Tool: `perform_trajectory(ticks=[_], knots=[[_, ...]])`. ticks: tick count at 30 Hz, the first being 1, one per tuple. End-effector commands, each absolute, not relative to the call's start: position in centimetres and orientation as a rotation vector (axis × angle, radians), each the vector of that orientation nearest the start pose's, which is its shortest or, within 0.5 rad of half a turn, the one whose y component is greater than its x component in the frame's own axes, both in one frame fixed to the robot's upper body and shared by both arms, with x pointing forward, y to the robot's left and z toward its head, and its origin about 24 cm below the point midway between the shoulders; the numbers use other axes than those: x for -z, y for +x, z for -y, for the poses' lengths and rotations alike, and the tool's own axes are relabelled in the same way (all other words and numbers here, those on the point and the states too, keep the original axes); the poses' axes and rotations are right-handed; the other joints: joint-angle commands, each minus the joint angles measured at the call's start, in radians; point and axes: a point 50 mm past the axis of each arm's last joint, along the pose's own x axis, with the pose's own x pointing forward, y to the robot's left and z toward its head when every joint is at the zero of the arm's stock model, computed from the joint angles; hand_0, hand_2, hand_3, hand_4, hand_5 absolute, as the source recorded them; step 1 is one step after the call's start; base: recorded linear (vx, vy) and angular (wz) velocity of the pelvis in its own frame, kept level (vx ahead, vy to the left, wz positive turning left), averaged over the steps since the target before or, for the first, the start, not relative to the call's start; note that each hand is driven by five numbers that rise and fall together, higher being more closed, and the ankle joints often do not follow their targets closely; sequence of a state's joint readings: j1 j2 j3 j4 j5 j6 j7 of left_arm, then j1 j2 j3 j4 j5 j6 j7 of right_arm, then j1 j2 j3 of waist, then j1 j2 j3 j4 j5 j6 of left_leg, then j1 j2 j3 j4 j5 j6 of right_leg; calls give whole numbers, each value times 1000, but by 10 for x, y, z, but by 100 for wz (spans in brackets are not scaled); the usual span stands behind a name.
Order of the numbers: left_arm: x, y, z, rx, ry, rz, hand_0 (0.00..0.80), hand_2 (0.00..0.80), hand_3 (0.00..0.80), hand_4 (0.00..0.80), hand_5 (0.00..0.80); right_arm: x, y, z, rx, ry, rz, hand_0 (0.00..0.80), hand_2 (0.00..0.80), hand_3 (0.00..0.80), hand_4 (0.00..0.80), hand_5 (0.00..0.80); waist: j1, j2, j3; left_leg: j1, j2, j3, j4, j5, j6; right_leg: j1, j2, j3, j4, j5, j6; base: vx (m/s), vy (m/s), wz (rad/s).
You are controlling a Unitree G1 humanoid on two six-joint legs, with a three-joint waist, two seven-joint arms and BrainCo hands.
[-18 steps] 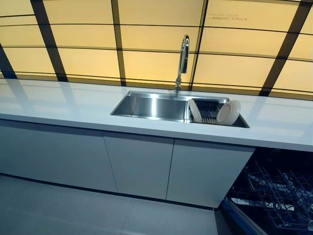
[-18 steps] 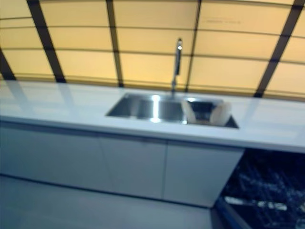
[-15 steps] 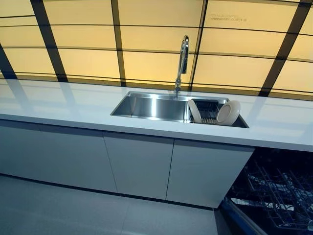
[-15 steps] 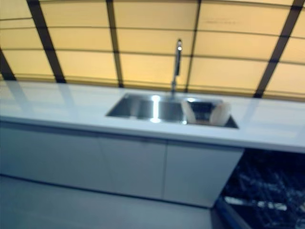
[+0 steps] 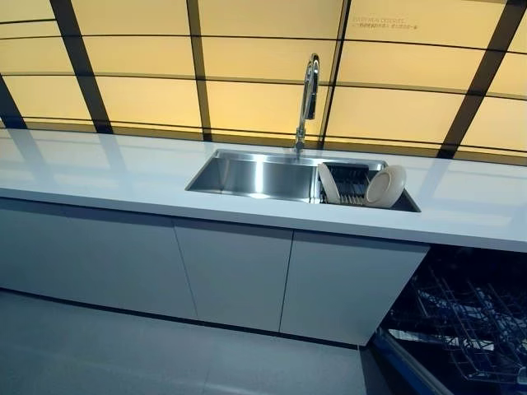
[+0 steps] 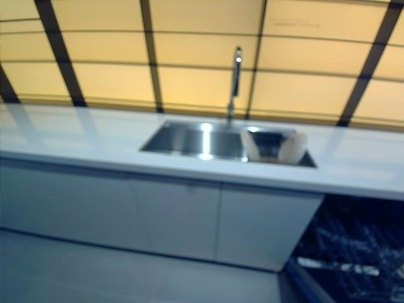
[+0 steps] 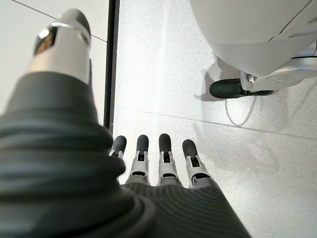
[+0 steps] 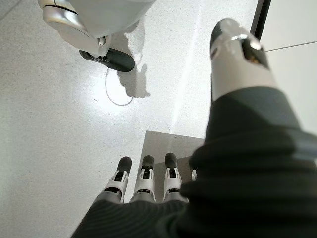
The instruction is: Take plates into dishwasher
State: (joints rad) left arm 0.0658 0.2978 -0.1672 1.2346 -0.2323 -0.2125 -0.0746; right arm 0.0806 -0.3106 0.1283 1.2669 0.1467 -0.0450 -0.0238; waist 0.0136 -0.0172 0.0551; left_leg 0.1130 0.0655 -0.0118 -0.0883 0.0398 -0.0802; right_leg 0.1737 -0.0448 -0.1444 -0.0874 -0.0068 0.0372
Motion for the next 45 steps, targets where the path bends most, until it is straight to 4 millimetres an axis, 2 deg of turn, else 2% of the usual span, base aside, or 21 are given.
perform_trajectory(ticks=[1,8,11,13,15,16,18,19,20,21,22,24,25,26,28,29,35,39,43,45], knots=[[144,114,-258,-167,128,-960,0,0,0,0,0,156,74,267,211,-240,-1227,0,0,0,0,0,12,-16,15,12,-52,29,5,-20,69,-48,-26,8,49,37,33,0,0,0],[146,110,-258,-197,188,-995,0,0,0,0,0,154,86,261,169,-229,-1162,0,0,0,0,0,10,-19,15,15,-53,28,5,-21,69,-46,-24,11,49,36,31,0,0,0],[146,110,-259,-196,214,-1005,0,0,0,0,0,150,99,258,142,-219,-1082,0,0,0,0,0,11,-22,16,16,-52,28,6,-20,69,-45,-23,11,49,38,31,0,0,0],[146,108,-261,-199,225,-1011,0,0,0,0,0,134,132,257,127,-211,-928,0,0,0,0,0,7,-28,18,15,-51,28,8,-20,68,-45,-23,12,49,41,31,-2,-19,0],[145,105,-261,-203,231,-1013,0,0,0,0,0,110,166,254,127,-201,-768,0,0,0,0,0,0,-32,20,12,-50,30,8,-20,69,-50,-22,16,49,43,29,-6,-16,0],[145,105,-261,-203,231,-1014,0,0,0,0,0,110,166,254,127,-201,-769,0,0,0,0,0,0,-32,20,12,-50,30,9,-20,69,-49,-22,16,50,43,29,0,0,0],[145,97,-264,-220,232,-1016,0,0,0,0,0,60,204,251,134,-196,-485,0,0,0,0,0,-19,-36,20,9,-48,39,9,-22,69,-58,-20,25,50,44,29,-19,-9,1],[145,90,-266,-234,224,-1017,0,0,0,0,0,16,222,254,133,-223,-262,0,0,0,0,0,-37,-36,19,7,-47,47,6,-23,70,-65,-18,32,50,43,30,-30,-3,-1],[146,88,-266,-236,222,-1018,0,0,0,0,0,0,227,257,135,-228,-193,0,0,0,0,0,-41,-35,17,7,-46,50,5,-24,70,-66,-18,35,50,43,31,-21,11,-3],[146,86,-267,-242,219,-1019,0,0,0,0,0,-28,233,261,151,-221,-40,0,0,0,0,0,-49,-33,15,6,-46,54,4,-26,70,-70,-17,39,49,42,32,-6,13,-4],[146,86,-267,-245,216,-1019,0,0,0,0,0,-39,234,263,160,-224,30,0,0,0,0,0,-52,-33,13,6,-46,56,3,-26,70,-72,-16,41,50,41,33,5,22,-3],[147,83,-267,-244,205,-1021,0,0,0,0,0,-103,240,273,219,-193,348,0,0,0,0,0,-64,-26,7,6,-43,69,3,-33,66,-77,-18,47,51,34,35,5,43,-1],[147,83,-266,-243,204,-1021,0,0,0,0,0,-110,240,274,224,-187,376,0,0,0,0,0,-64,-25,7,6,-43,70,3,-34,66,-78,-18,47,52,33,35,-3,59,-2],[148,84,-263,-236,198,-1019,0,0,0,0,0,-134,240,276,248,-121,510,0,0,0,0,0,-64,-20,5,5,-42,74,4,-36,64,-80,-20,47,53,31,34,3,35,-4],[149,86,-260,-230,194,-1018,0,0,0,0,0,-148,243,277,239,-50,564,0,0,0,0,0,-60,-17,2,4,-41,75,5,-39,63,-81,-22,46,52,29,33,2,18,-2],[150,85,-257,-220,194,-1021,0,0,0,0,0,-159,244,278,196,94,622,0,0,0,0,0,-57,-14,-2,5,-40,76,4,-41,63,-82,-23,43,52,27,32,30,10,-3],[154,77,-250,-194,222,-1064,0,0,0,0,0,-181,240,277,177,310,790,0,0,0,0,0,-46,-14,-12,2,-32,81,11,-44,57,-80,-30,35,46,27,27,23,-29,-3],[155,74,-252,-197,243,-1087,0,0,0,0,0,-192,239,276,187,304,851,0,0,0,0,0,-45,-17,-12,-2,-26,90,30,-50,56,-86,-30,39,58,21,22,0,-115,-2],[154,72,-257,-219,239,-1091,0,0,0,0,0,-213,240,273,172,248,931,0,0,0,0,0,-51,-26,-6,-15,-13,95,107,-73,49,-92,-18,44,90,6,0,11,-152,-3],[154,76,-256,-207,235,-1080,0,0,0,0,0,-230,239,271,158,193,973,0,0,0,0,0,-48,-32,-1,-29,-5,87,162,-87,43,-93,-14,41,118,-9,-14,42,-160,-5]])
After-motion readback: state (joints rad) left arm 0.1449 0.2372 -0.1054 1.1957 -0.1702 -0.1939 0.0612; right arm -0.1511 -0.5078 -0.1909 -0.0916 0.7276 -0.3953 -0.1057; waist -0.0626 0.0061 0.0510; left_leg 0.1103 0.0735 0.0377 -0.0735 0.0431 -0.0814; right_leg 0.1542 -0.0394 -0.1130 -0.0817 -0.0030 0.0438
